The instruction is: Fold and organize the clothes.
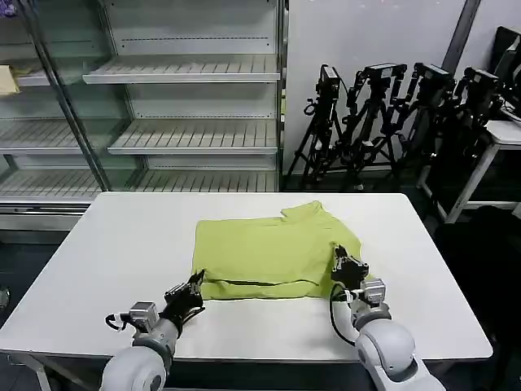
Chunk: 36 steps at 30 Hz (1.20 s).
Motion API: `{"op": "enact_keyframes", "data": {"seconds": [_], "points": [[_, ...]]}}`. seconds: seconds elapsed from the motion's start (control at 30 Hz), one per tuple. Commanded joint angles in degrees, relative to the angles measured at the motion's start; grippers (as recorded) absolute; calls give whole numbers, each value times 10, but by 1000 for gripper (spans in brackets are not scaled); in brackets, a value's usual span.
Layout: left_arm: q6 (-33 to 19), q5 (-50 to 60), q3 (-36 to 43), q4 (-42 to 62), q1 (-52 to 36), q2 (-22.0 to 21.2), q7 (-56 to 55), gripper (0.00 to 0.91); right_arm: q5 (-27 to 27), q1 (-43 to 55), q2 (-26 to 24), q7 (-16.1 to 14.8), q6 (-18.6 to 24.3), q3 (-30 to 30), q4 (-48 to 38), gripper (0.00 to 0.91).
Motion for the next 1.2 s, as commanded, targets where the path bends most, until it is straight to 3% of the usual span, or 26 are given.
{"op": "enact_keyframes", "data": {"seconds": [0.03, 0.07, 0.1, 0.13, 0.17, 0.4, 0.7, 1.2], "points": [[3, -4, 2, 33, -26, 2, 0, 161, -8, 15, 3, 0, 1, -8, -32, 0], [3, -4, 2, 35, -26, 2, 1, 262, -11, 18, 6, 2, -2, -11, -38, 171], [3, -5, 3, 35, -27, 2, 1, 393, -13, 19, 7, 3, -6, -11, -41, 413], [3, -5, 3, 36, -27, 3, 1, 746, -13, 20, 9, 3, -7, -12, -41, 675], [3, -6, 3, 36, -28, 2, 2, 907, -14, 21, 10, 5, -8, -12, -43, 907], [-3, -6, -2, 14, -11, -2, 0, 907, -13, -6, 0, -2, -3, -4, -16, 907], [-15, -2, -24, -61, 88, -23, 0, 907, -9, -99, -29, -11, 11, 50, 73, 907], [-29, -102, -60, -63, 76, -36, 1, 907, -18, -162, -34, -14, 11, 69, 90, 907]]}}
